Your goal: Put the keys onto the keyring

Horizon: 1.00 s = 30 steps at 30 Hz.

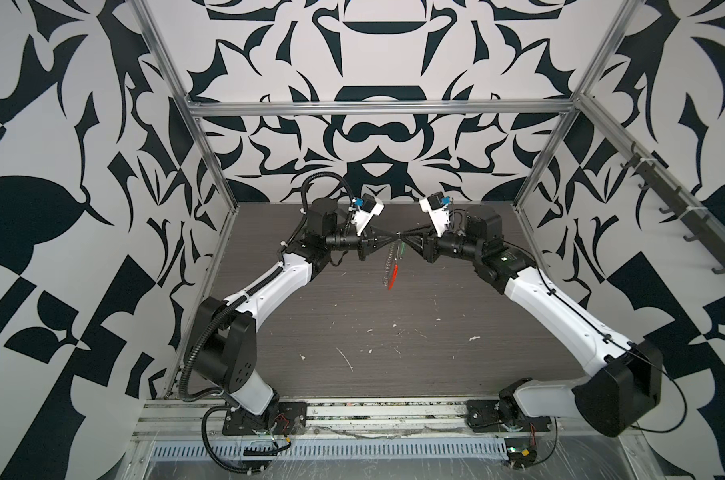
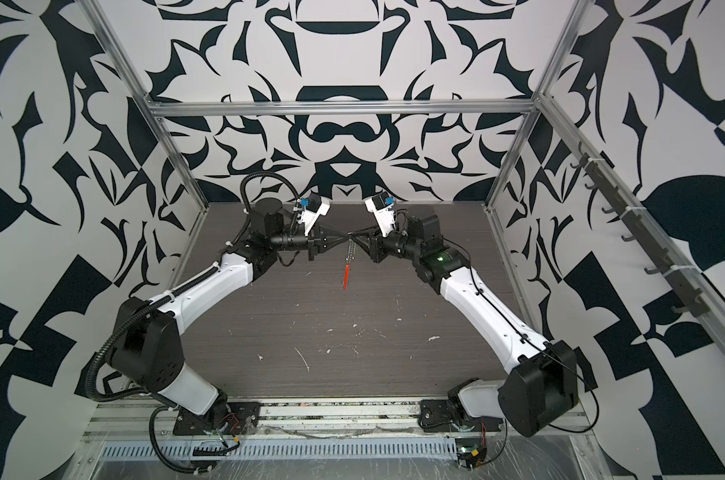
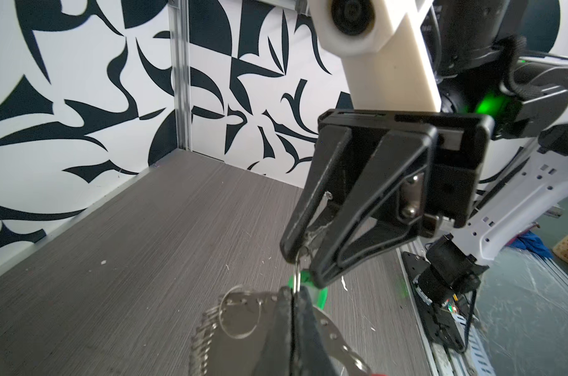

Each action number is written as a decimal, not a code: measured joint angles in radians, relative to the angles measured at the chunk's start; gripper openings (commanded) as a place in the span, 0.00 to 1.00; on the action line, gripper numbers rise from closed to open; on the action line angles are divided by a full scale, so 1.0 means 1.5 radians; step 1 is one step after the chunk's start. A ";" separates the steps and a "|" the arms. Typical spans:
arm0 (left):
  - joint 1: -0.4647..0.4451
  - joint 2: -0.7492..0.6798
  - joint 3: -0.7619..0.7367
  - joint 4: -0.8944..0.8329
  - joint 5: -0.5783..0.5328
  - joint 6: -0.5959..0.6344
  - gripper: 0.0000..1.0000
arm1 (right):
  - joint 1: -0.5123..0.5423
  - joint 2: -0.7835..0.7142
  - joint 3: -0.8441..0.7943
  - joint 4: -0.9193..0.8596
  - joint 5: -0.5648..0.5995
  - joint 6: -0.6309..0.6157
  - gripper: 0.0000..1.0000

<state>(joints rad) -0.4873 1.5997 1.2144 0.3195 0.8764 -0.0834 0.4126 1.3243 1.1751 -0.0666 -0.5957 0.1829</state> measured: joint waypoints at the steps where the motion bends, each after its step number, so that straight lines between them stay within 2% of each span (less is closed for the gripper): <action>1: 0.000 0.000 -0.006 0.019 -0.005 -0.012 0.00 | -0.005 -0.003 0.000 0.003 -0.002 0.012 0.37; 4: 0.000 0.000 -0.012 0.059 -0.013 -0.040 0.00 | -0.018 -0.005 0.000 0.025 -0.027 0.054 0.42; 14: 0.000 0.000 -0.021 0.129 -0.015 -0.085 0.00 | -0.064 0.023 -0.001 0.123 -0.133 0.166 0.44; 23: 0.000 0.000 -0.021 0.154 -0.016 -0.111 0.00 | -0.077 0.055 -0.010 0.222 -0.205 0.251 0.39; 28: 0.001 0.000 -0.029 0.209 -0.015 -0.149 0.00 | -0.077 0.061 -0.015 0.252 -0.227 0.269 0.39; 30: 0.001 0.000 -0.031 0.229 -0.013 -0.166 0.00 | -0.077 0.065 -0.016 0.263 -0.235 0.277 0.34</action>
<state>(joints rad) -0.4862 1.5997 1.1679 0.6624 0.8566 -0.3328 0.2970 1.4223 1.1515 0.3279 -0.9489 0.5987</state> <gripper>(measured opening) 0.040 0.373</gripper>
